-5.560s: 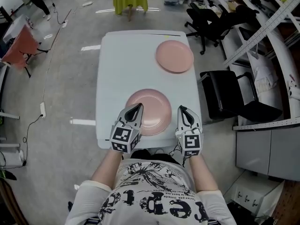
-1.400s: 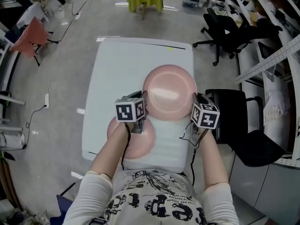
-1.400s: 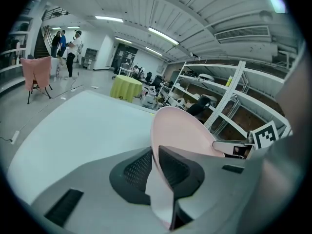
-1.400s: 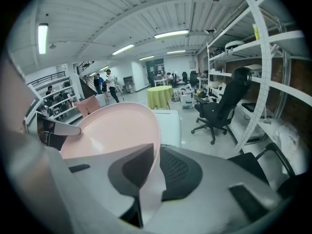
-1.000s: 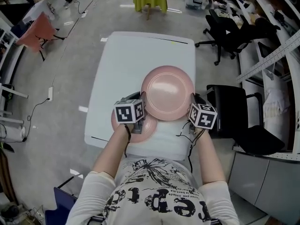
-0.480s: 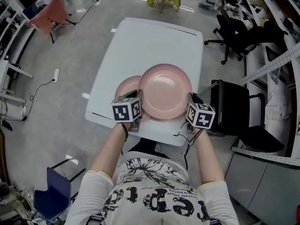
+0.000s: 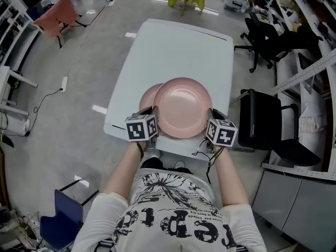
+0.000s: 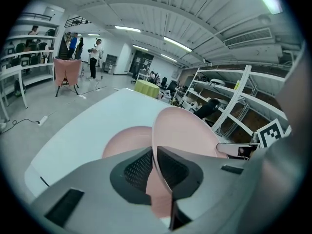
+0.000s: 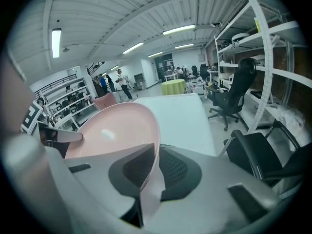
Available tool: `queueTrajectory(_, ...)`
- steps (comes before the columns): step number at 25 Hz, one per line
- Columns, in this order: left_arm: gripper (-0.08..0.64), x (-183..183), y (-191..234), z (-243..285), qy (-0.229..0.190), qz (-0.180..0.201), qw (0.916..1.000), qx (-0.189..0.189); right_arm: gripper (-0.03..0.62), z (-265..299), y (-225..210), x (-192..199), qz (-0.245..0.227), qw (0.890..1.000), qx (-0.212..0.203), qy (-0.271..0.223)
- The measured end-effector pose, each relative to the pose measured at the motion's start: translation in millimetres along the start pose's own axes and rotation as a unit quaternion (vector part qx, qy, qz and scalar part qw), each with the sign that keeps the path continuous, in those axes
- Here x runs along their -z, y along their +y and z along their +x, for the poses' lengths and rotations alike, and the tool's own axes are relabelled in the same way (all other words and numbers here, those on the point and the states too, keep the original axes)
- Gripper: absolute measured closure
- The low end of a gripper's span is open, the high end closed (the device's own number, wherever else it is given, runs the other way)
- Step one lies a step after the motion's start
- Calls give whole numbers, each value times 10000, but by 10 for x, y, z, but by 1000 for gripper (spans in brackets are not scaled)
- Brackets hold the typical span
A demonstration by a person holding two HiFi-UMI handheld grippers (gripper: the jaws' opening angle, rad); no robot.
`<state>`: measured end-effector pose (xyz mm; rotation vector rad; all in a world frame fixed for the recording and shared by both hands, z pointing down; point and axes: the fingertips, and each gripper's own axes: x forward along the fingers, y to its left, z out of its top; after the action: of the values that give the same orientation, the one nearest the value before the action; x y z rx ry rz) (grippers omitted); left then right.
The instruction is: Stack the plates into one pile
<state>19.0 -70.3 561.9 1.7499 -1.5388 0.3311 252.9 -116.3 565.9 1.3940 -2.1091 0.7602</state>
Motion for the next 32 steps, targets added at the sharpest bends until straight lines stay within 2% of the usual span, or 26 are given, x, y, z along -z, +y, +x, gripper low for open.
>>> queueTrajectory(7,518,27,630,-11,341,163,9993,2,554,246,522,175,131,9996,183,156)
queueTrajectory(15,512,-6,1011,119,656,527,9965,-7,554,458,787,261,265,9983,416,308)
queueTrajectory(25,499,8,1157,293,829,1108,9902,-193,554,575,863,332,312,9960,720,432)
queueTrajectory(32,489,101,1117,404,931,1249,9875,-258,552,660,782,369,272,9947,871,471)
